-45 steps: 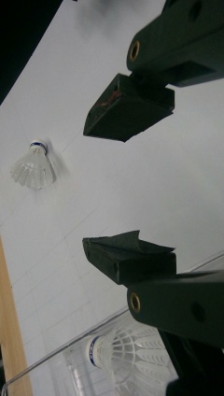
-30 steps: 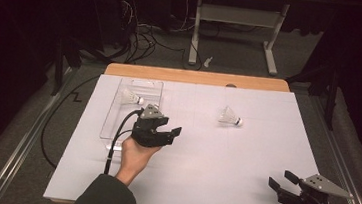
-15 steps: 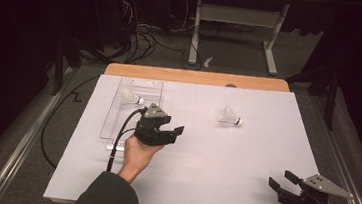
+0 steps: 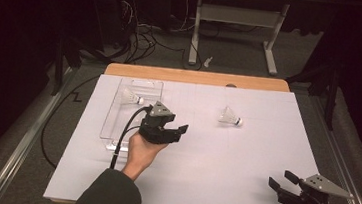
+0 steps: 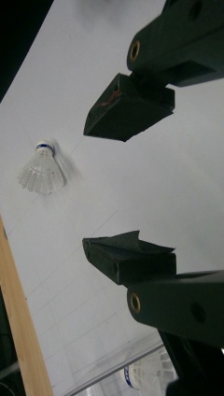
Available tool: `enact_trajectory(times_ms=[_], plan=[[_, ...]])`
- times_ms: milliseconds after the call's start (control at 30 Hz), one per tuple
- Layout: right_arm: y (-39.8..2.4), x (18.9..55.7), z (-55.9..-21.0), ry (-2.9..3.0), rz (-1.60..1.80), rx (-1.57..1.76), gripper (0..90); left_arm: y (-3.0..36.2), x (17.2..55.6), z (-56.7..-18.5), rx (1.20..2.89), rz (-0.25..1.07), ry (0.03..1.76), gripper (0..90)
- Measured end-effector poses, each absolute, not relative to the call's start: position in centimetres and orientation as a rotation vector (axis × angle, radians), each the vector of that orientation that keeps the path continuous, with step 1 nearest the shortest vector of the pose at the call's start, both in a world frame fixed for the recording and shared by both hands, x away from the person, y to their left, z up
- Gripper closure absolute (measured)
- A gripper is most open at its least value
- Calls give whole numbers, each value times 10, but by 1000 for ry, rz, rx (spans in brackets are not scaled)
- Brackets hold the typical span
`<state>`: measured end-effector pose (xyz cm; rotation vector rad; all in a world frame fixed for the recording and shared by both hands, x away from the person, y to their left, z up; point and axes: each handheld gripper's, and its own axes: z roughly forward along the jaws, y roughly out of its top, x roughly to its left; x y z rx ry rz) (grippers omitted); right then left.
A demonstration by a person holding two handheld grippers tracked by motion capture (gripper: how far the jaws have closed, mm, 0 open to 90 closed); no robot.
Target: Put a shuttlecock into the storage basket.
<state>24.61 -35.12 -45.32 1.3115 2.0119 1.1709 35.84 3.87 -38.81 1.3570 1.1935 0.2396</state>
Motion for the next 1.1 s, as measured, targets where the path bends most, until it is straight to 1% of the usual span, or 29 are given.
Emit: enact_trajectory(times_ms=[1100], plan=[[-351,246,-453,2012,1171,1310,344,17,374,-390,1374,225,1182,408]])
